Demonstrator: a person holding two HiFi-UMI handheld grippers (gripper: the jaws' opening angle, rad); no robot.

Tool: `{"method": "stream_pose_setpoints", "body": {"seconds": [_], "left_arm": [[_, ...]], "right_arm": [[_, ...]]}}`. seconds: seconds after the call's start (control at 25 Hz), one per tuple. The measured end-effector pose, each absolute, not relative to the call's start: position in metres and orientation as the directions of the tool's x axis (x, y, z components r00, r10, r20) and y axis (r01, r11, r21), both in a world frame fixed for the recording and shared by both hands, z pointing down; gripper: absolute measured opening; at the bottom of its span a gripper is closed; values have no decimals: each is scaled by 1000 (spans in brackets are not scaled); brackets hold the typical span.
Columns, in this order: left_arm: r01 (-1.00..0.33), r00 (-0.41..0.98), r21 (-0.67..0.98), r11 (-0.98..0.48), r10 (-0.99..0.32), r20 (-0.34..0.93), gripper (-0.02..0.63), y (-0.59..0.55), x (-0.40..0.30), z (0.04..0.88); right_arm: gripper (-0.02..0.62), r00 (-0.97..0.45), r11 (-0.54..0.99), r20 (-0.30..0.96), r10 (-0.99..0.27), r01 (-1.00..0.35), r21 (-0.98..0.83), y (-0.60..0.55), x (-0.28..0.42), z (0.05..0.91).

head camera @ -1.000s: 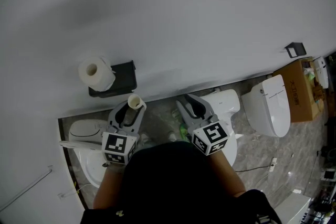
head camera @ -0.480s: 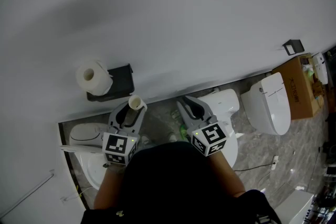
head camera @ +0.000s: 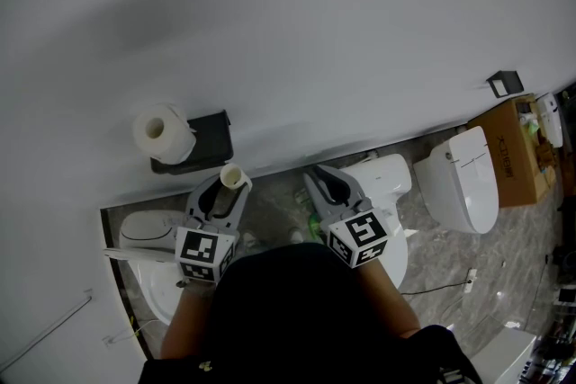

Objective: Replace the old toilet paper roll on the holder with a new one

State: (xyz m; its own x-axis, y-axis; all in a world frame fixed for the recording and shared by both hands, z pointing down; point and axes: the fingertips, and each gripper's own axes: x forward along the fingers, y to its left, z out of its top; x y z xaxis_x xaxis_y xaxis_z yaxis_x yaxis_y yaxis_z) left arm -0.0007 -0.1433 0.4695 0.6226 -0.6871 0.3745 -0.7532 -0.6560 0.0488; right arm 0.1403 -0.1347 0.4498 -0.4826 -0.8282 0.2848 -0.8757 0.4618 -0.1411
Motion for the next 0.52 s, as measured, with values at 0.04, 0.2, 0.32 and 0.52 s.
{"method": "stream_pose_setpoints", "body": {"seconds": [0.04, 0.2, 0.32, 0.52], "left_arm": [[-753, 623, 50, -656, -687, 373, 181, -144, -1, 469], [-754, 623, 51, -655, -688, 373, 181, -144, -2, 469], [-755, 622, 50, -653, -690, 370, 181, -145, -3, 468], [-758, 621, 46, -650, -698, 356, 181, -147, -7, 466]], "right_arm": [[63, -483, 462, 284, -828, -876, -142, -135, 140, 450], [63, -484, 462, 283, -828, -875, -145, -136, 139, 449], [63, -484, 462, 281, -829, -875, -145, -136, 138, 449], [63, -481, 459, 273, -833, -877, -144, -137, 137, 447]]}}
